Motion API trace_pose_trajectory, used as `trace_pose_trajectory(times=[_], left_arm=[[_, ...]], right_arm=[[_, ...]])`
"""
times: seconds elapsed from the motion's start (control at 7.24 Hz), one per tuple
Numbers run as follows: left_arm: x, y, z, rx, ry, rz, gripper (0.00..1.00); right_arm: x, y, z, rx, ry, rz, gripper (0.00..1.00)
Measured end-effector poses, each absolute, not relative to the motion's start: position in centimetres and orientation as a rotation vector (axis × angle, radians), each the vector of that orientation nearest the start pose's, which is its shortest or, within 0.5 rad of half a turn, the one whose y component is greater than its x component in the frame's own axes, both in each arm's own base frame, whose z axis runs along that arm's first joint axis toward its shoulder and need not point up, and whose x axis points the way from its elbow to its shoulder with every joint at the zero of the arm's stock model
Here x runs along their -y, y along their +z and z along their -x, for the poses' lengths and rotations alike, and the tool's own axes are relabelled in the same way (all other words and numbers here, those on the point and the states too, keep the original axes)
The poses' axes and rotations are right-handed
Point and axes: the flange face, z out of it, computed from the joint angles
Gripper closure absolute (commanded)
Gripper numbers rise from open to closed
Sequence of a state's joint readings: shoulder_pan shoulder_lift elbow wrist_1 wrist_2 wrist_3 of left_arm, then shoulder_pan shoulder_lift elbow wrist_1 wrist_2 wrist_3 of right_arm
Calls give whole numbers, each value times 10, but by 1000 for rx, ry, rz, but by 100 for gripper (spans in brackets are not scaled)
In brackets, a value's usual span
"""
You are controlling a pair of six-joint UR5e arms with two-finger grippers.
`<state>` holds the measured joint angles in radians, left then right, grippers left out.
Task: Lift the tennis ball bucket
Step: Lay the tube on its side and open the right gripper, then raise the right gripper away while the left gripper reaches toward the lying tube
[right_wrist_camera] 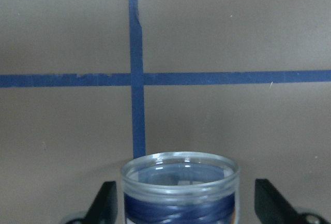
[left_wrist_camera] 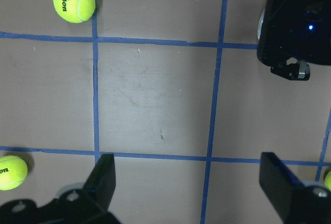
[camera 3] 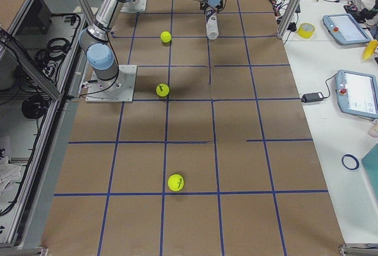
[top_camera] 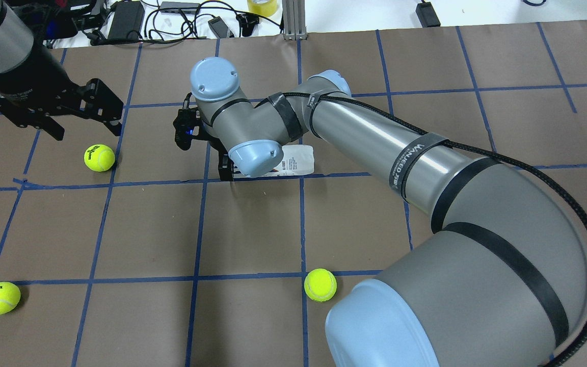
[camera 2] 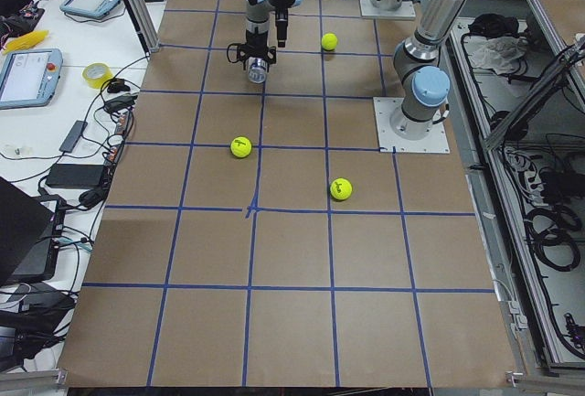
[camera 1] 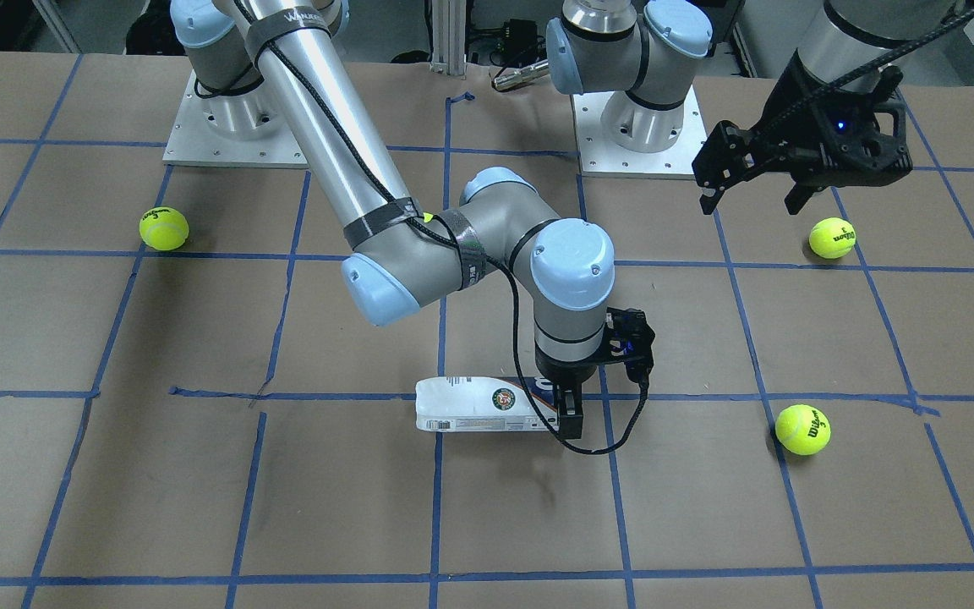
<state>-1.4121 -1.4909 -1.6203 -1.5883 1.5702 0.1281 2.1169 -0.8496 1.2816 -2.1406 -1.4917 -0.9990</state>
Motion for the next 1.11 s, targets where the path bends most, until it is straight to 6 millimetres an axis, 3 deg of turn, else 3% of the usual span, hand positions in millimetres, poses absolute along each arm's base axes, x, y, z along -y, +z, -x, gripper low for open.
trace_pose_trajectory(times=[0.14, 0.28, 0.41, 0.69, 1.11], left_arm=[[472, 500, 59, -3138, -6, 39, 0], [471, 500, 59, -3137, 6, 36, 0], [472, 497, 58, -3136, 20, 34, 0], [482, 486, 58, -3162, 36, 23, 0], [509, 457, 72, -3346, -26, 29, 0]], right_arm=[[575, 261, -491, -2227, -221, 2118, 0], [593, 290, -453, -2271, -221, 2034, 0], [613, 319, -407, -2326, -239, 1935, 0], [623, 382, -331, -2461, -257, 1760, 0], [640, 445, -205, -2745, -306, 1310, 3]])
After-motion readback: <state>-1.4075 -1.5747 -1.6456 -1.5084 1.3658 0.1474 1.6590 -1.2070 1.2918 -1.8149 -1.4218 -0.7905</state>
